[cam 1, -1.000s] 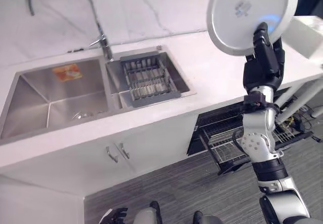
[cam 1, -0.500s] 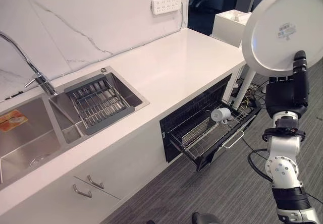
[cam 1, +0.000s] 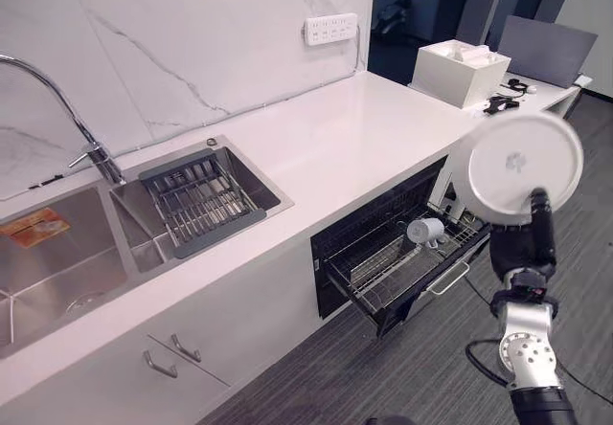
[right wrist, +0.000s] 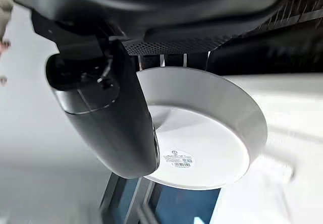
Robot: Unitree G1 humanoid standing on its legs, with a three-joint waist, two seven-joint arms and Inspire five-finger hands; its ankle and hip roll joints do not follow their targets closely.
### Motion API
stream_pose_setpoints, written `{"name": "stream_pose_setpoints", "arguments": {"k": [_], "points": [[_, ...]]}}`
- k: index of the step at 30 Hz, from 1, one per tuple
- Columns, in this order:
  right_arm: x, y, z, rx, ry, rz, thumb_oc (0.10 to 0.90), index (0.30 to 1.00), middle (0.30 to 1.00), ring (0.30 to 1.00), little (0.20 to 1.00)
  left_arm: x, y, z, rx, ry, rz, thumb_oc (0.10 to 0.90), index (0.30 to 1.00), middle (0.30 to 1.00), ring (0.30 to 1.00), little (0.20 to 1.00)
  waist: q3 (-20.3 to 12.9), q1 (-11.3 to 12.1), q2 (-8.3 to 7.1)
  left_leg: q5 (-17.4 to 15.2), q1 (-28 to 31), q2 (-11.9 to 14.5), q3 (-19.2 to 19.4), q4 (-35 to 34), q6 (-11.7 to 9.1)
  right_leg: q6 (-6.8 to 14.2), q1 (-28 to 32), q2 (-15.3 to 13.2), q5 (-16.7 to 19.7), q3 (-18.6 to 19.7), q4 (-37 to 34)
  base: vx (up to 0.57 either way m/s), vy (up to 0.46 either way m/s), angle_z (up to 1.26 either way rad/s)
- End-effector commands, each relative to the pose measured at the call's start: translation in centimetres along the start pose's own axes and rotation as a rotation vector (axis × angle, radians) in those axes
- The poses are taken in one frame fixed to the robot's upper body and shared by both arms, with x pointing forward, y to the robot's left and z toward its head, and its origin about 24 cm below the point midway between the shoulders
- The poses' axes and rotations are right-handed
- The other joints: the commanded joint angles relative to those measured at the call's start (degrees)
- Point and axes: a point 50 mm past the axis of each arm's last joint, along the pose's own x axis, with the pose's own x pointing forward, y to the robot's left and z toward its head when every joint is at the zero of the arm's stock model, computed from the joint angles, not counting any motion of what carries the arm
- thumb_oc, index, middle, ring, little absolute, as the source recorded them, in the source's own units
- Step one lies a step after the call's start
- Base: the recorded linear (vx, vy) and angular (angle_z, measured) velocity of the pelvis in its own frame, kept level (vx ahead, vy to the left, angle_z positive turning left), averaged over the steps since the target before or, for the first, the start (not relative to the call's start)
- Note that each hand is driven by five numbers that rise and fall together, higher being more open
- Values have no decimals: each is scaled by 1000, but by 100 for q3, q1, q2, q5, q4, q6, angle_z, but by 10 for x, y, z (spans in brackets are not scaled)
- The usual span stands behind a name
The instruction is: Place the dishes in the dishwasher.
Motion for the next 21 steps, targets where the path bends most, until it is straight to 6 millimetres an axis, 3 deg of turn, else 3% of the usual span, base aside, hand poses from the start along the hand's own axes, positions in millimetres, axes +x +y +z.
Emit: {"name": "stream_pose_setpoints", "arguments": {"k": [1, 7, 11, 16, 21], "points": [[8, 72, 26, 0, -135, 318, 400, 300, 300, 300, 300, 2, 5, 19, 0, -74, 25, 800, 900, 900, 900, 900, 228, 106, -13, -804, 110, -29, -663, 377, -23, 532, 11, -459, 60, -345, 75, 78, 7, 6], [13, 39, 15, -8, -113, 167, 400, 300, 300, 300, 300, 1, 10, 18, 6, -74, 39, 800, 900, 900, 900, 900, 357, 215, 132, -747, 48, -38, -768, 377, 36, 423, 241, -475, -25, -693, 75, 51, 25, 3], [16, 28, 11, -52, -114, 112, 400, 300, 300, 300, 300, 1, 12, 21, 45, -91, 43, 800, 900, 900, 900, 900, 405, 279, 191, -695, 39, -17, -788, 377, 31, 356, 329, -466, -69, -854, 75, 33, 14, 11], [24, 25, 3, -258, -98, 68, 400, 300, 300, 300, 300, 2, 8, 24, 37, -100, 28, 800, 900, 900, 900, 900, 492, 437, 262, -662, 97, 9, -730, 377, 5, 280, 505, -476, -157, -1156, 75, 32, 17, -7], [33, 33, 12, -570, -179, -7, 400, 300, 300, 300, 300, 2, 8, 25, 38, -95, 31, 800, 900, 900, 900, 900, 574, 543, 290, -614, 89, -21, -752, 377, 2, 196, 587, -441, -190, -1299, 75, 6, 15, -1]]}}
